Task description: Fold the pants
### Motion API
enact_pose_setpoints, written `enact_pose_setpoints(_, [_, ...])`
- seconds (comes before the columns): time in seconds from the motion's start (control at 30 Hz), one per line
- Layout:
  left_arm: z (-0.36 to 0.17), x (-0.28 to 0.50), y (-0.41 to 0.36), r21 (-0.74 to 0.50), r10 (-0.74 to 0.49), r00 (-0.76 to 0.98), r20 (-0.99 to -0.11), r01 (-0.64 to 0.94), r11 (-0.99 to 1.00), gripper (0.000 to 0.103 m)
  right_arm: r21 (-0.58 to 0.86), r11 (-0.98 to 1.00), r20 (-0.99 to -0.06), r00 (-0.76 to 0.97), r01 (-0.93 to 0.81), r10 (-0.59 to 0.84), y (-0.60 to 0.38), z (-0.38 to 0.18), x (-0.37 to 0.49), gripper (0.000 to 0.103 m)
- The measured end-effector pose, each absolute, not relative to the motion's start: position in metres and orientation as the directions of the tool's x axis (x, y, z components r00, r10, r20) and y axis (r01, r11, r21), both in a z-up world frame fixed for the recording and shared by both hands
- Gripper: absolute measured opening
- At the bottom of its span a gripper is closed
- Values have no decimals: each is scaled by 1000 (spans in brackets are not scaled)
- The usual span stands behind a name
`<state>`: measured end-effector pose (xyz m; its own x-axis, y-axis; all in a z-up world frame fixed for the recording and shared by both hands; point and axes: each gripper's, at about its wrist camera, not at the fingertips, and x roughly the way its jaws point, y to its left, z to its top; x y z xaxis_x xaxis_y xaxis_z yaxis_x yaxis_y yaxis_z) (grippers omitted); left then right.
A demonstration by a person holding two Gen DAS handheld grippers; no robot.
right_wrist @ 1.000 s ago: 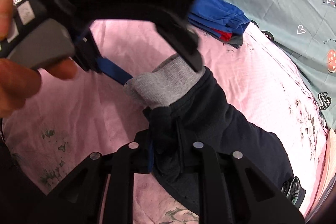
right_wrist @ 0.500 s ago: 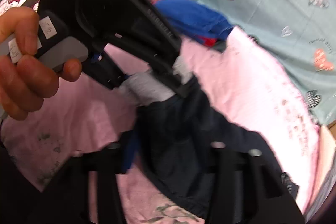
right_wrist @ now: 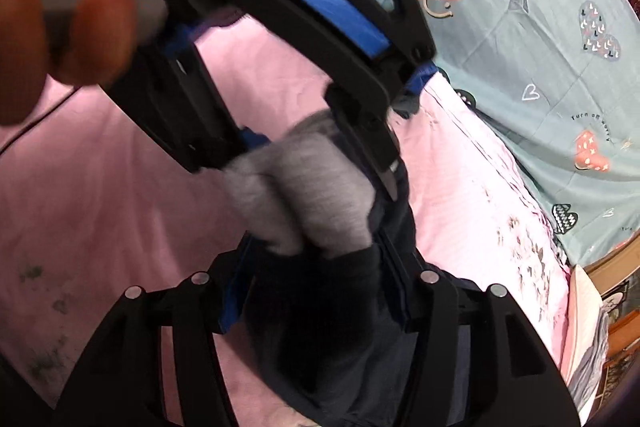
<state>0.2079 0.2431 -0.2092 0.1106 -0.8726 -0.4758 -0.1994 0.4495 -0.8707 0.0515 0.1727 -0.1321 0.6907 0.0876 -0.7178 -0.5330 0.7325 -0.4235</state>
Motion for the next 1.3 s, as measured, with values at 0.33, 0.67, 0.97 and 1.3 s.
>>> enact_pose_setpoints(0.33, [-206, 202, 227, -810, -821, 66, -567, -231, 540, 68, -456, 710, -686, 720, -536, 103, 159, -121, 34, 18])
enact_pose_setpoints(0.67, [-151, 190, 184, -862, -852, 133, -506, -88, 499, 41, -343, 822, -619, 767, -455, 167, 114, -80, 18, 18])
enact_pose_setpoints(0.97, [-101, 194, 50, -857, -858, 85, -507, 59, 512, 41, -180, 942, -569, 811, -284, 136, -10, -42, 8, 18])
enact_pose_setpoints(1.3, [-125, 195, -112, -763, -767, -9, -642, 112, 637, 42, 51, 987, -667, 730, -154, 148, -161, -63, 7, 18])
